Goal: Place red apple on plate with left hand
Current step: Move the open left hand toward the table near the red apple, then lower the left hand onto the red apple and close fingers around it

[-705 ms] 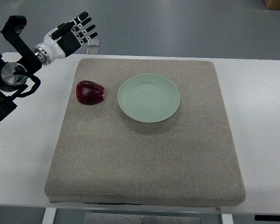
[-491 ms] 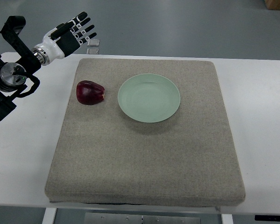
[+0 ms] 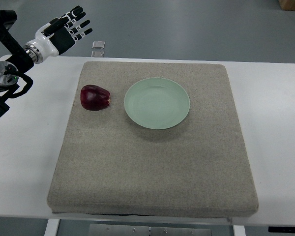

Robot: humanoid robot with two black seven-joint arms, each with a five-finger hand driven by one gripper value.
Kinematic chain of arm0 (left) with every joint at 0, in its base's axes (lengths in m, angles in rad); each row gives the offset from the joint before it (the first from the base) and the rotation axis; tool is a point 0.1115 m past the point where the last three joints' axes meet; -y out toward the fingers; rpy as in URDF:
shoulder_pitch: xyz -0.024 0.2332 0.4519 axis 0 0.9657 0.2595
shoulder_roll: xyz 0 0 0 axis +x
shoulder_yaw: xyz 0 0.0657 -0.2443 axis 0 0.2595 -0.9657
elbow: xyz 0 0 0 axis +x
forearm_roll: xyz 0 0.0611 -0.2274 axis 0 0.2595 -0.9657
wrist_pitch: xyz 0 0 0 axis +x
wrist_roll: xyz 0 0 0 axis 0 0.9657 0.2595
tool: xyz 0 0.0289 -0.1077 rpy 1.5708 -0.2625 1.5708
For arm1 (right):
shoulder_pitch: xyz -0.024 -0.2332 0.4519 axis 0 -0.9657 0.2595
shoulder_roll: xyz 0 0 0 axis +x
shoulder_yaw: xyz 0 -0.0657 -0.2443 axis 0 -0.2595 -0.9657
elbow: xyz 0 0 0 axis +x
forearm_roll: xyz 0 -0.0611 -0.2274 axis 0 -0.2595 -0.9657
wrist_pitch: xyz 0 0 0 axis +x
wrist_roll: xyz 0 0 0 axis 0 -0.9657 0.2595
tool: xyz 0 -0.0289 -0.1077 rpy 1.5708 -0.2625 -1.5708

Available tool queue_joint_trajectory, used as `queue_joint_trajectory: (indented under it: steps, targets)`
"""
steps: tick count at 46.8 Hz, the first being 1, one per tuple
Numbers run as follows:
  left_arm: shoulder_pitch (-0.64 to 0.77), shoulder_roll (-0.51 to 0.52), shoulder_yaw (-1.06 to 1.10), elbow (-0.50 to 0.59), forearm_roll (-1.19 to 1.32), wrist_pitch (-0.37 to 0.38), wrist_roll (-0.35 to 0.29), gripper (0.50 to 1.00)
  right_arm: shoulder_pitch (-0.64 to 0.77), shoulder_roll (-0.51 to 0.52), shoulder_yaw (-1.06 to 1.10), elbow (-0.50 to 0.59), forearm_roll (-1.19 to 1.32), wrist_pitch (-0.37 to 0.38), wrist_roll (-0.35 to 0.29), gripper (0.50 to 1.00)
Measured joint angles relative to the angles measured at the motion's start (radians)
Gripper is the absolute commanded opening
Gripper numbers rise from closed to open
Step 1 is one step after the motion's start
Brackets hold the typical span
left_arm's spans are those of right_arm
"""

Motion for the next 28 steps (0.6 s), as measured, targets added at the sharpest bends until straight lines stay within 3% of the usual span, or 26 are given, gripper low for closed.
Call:
queue_joint_trajectory:
  steps: [6,12,19,28]
  targets:
    - [0.003,0.001,-0.016,0.037,0.19,-0.077,-0.035,0.996,0.0,0.0,0.0,0.0,0.0,0.0,0.0,0.932]
    - [0.005,0.008,-0.017,0.035,0.312,-0.084,-0.111,0.996,0.0,0.0,0.0,0.0,0.0,0.0,0.0,0.932]
    - [0.008,0.043,-0.017,0.016,0.417,-0.087,-0.126,0.996,0.0,0.0,0.0,0.0,0.0,0.0,0.0,0.932]
    - [0.021,0.169,-0.02,-0.175,0.572,-0.084,-0.158,0.996,0.0,0.0,0.0,0.0,0.0,0.0,0.0,0.932]
